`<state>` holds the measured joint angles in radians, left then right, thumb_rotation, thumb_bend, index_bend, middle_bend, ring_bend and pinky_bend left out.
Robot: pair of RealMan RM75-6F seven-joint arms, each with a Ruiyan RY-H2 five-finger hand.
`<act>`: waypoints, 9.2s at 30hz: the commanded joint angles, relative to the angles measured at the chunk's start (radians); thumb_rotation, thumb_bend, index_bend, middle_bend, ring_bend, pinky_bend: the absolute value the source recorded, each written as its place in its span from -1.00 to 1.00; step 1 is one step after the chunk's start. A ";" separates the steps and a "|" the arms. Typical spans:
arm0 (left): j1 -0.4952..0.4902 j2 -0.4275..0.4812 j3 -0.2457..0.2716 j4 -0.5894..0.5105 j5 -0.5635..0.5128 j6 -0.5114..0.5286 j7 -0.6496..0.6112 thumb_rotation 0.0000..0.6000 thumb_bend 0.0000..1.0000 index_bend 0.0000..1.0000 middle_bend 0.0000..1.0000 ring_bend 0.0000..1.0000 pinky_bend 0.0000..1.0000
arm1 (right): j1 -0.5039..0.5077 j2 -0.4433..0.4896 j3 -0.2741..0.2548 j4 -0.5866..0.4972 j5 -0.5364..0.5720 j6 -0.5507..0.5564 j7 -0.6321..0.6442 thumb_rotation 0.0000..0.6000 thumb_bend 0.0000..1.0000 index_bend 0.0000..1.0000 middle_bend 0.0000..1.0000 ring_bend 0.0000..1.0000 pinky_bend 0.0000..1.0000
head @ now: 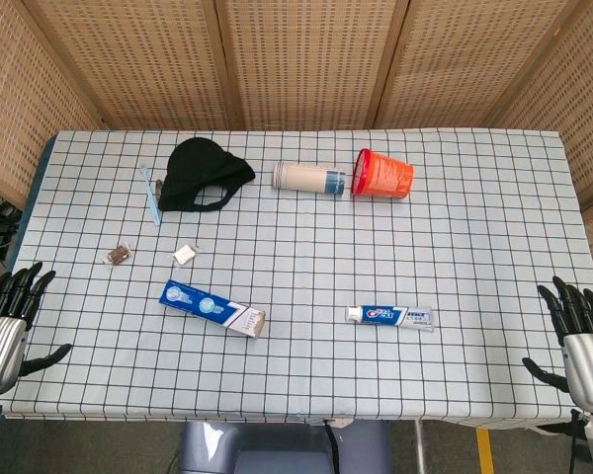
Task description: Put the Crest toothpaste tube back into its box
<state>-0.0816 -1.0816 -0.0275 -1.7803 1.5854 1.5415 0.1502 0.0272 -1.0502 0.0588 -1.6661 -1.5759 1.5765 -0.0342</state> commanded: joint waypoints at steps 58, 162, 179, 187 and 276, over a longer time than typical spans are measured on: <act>-0.043 0.003 -0.030 -0.013 -0.112 -0.088 0.011 1.00 -1.00 -1.00 -1.00 -1.00 -1.00 | 0.455 -0.481 0.051 0.300 0.287 -0.579 -0.227 1.00 -0.33 -0.16 -0.10 -0.21 -0.36; -0.654 -0.521 -0.152 0.483 -0.099 -0.526 -0.479 1.00 -0.73 0.32 0.05 0.08 0.03 | 0.507 0.166 0.165 -0.247 0.102 -0.427 -0.260 1.00 0.34 0.27 0.29 0.18 -0.01; -0.752 -0.553 -0.251 0.378 -0.228 -0.593 -0.319 1.00 -0.73 0.32 0.05 0.09 0.03 | 0.590 0.241 0.209 -0.393 0.154 -0.509 -0.392 1.00 0.34 0.27 0.29 0.18 0.00; -0.780 -0.526 -0.282 0.300 -0.315 -0.628 -0.235 1.00 -0.73 0.32 0.05 0.09 0.03 | 0.622 0.236 0.220 -0.427 0.195 -0.527 -0.445 1.00 0.34 0.27 0.29 0.18 0.00; -0.674 -0.641 -0.036 0.723 -0.138 -0.633 -0.451 1.00 -0.83 0.11 -0.18 -0.18 -0.26 | 0.339 -0.230 -0.015 0.484 0.054 -0.229 0.153 1.00 -1.00 -0.78 -0.83 -1.00 -1.00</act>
<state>-0.7594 -1.6942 -0.0721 -1.0887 1.4454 0.9078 -0.3093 0.3692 -1.2783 0.0459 -1.1857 -1.5184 1.3441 0.1139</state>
